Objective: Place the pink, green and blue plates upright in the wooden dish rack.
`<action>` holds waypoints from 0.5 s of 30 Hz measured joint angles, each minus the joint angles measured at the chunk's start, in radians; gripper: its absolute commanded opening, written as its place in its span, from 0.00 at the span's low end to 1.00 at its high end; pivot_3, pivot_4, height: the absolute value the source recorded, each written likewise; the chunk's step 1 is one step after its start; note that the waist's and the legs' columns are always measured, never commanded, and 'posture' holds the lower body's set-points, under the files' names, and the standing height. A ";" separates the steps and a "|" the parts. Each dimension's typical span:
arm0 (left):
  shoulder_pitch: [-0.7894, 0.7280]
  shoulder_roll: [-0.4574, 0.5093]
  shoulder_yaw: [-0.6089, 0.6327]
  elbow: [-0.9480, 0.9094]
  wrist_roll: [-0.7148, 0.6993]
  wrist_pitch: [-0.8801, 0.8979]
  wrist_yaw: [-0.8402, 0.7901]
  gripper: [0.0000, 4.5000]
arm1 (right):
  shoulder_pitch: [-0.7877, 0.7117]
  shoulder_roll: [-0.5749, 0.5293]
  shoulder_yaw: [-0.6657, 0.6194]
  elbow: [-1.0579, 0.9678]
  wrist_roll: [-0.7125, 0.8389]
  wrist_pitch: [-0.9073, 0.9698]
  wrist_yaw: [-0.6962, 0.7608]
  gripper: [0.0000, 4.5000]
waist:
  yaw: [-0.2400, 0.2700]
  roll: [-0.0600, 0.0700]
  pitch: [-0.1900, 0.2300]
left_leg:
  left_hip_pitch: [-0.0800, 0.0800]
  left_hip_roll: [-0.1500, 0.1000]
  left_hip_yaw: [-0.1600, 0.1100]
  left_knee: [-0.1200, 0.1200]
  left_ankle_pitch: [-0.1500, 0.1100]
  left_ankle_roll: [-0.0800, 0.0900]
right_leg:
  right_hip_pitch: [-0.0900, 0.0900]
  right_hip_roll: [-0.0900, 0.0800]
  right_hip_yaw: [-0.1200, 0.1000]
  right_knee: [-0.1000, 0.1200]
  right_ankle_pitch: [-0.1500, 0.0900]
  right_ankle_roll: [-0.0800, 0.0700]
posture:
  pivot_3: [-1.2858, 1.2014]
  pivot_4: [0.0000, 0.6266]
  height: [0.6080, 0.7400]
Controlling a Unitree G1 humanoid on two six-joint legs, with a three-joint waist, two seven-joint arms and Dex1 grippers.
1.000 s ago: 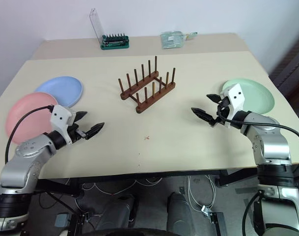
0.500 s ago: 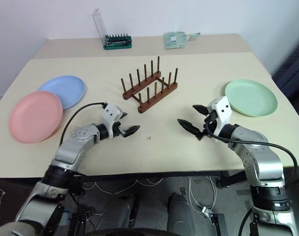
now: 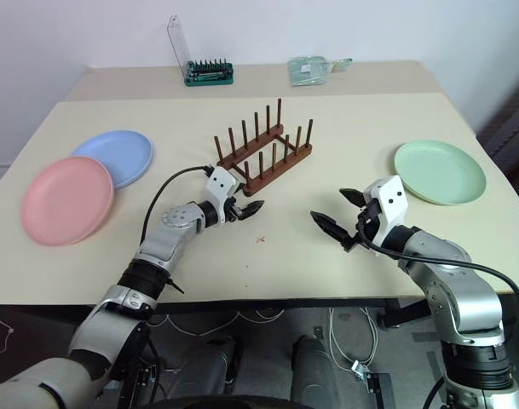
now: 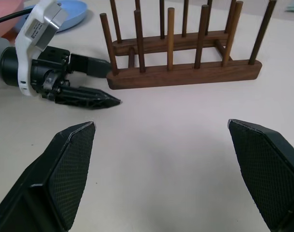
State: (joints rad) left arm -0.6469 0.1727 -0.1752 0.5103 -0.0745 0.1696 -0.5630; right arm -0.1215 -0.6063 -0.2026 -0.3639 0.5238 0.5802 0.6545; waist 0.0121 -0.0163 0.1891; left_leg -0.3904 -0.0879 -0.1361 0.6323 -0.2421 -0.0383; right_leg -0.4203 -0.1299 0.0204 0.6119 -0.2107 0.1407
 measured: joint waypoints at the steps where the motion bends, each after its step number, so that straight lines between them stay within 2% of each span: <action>1: 0.000 0.000 0.002 0.002 0.000 -0.003 0.000 0.42 | 0.001 0.000 0.000 -0.004 0.000 0.001 -0.002 1.00 | 0.000 0.000 0.000 | 0.000 0.000 0.000 0.000 0.000 0.000 | 0.000 0.000 0.000 0.000 0.000 0.000 | 0.52 0.24 1.00; 3: 0.002 0.000 0.003 0.003 0.002 -0.009 0.001 0.19 | 0.007 0.000 0.000 -0.009 0.001 0.002 -0.003 1.00 | 0.000 0.000 0.000 | 0.000 0.000 0.000 0.000 0.000 0.000 | 0.000 0.000 0.000 0.000 0.000 0.000 | 0.52 0.24 1.00; 4: 0.004 0.000 0.004 0.003 0.004 -0.014 0.001 0.15 | 0.012 0.000 0.000 -0.009 0.001 0.002 -0.003 1.00 | 0.000 0.000 0.000 | 0.000 0.000 0.000 0.000 0.000 0.000 | 0.000 0.000 0.000 0.000 0.000 0.000 | 0.52 0.24 1.00; 10: 0.021 0.015 -0.004 -0.007 0.024 -0.063 -0.033 0.15 | 0.046 -0.034 0.006 -0.011 -0.014 0.002 0.006 1.00 | -0.002 0.000 0.000 | 0.000 0.000 0.000 0.000 0.000 0.000 | 0.000 0.000 0.000 0.000 0.000 0.000 | 0.52 0.24 1.00; 15: 0.075 0.068 -0.031 -0.079 -0.007 -0.085 -0.219 0.15 | 0.087 -0.093 0.016 -0.009 -0.050 -0.002 0.048 1.00 | -0.003 0.000 0.000 | 0.000 0.000 0.000 -0.001 0.000 0.000 | 0.000 0.000 0.000 0.000 0.000 0.000 | 0.52 0.24 1.00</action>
State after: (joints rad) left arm -0.5723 0.2410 -0.2060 0.4315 -0.0814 0.0841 -0.7820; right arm -0.0343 -0.6991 -0.1864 -0.3727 0.4735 0.5779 0.7022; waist 0.0093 -0.0162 0.1890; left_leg -0.3903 -0.0877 -0.1358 0.6315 -0.2423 -0.0380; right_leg -0.4206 -0.1297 0.0204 0.6119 -0.2107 0.1407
